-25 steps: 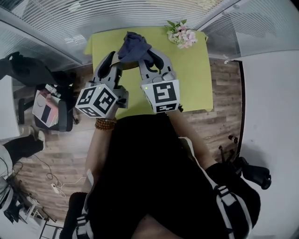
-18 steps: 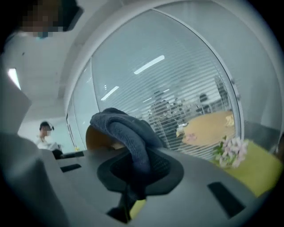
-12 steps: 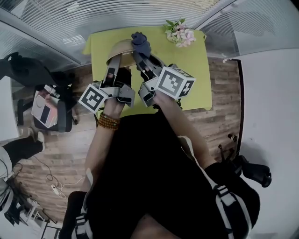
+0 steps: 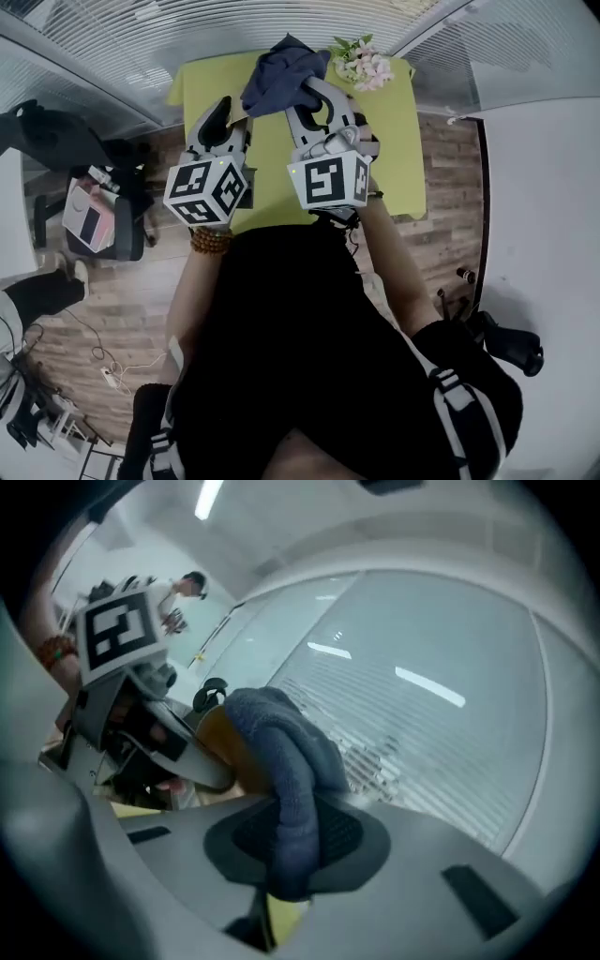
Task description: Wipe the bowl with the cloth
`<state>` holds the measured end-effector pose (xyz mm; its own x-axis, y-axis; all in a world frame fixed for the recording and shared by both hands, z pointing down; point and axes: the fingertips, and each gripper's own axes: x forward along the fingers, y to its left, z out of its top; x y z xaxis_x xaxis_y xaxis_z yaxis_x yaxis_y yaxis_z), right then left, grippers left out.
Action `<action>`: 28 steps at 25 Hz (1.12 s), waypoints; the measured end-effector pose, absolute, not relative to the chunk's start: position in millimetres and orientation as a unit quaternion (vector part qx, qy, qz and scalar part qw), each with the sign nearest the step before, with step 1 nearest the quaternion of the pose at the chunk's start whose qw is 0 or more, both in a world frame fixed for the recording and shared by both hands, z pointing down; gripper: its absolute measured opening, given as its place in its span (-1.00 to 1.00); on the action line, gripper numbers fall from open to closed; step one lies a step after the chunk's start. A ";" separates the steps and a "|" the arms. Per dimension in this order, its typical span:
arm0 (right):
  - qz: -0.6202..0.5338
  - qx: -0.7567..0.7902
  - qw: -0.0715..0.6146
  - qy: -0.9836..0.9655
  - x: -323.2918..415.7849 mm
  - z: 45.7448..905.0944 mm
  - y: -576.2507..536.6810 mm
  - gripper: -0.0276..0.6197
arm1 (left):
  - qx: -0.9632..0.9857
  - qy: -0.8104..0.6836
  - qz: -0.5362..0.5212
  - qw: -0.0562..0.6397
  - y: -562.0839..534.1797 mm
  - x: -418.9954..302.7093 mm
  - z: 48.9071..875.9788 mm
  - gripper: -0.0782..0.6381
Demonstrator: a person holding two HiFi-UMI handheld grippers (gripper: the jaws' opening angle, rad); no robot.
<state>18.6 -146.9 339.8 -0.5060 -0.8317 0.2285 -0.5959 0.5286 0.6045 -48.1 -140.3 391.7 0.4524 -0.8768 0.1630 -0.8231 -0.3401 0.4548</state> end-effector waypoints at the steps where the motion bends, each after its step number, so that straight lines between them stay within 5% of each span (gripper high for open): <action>1: -0.265 0.419 0.258 -0.829 10.5 335.6 -141.5 -0.77 | 0.801 -0.517 -0.095 0.286 -140.6 -50.3 394.4 -0.66; 5: -0.254 0.429 0.204 -0.843 -2.4 322.7 -131.1 -0.81 | 0.755 -0.460 -0.226 0.409 -135.2 -52.9 398.2 -0.74; 20: 0.362 0.359 -0.046 -0.859 43.6 377.0 -141.1 -0.82 | 0.782 -0.329 -0.270 0.455 -130.5 -9.6 386.0 -0.65; 24: 0.215 0.422 0.043 -0.880 78.4 380.6 -152.4 -0.82 | 0.877 -0.292 -0.130 0.360 -119.7 21.6 382.6 -0.23; 28: -0.049 0.444 0.167 -0.879 79.1 361.4 -144.6 -0.81 | 0.900 -0.381 0.043 0.209 -126.5 11.0 389.3 -0.24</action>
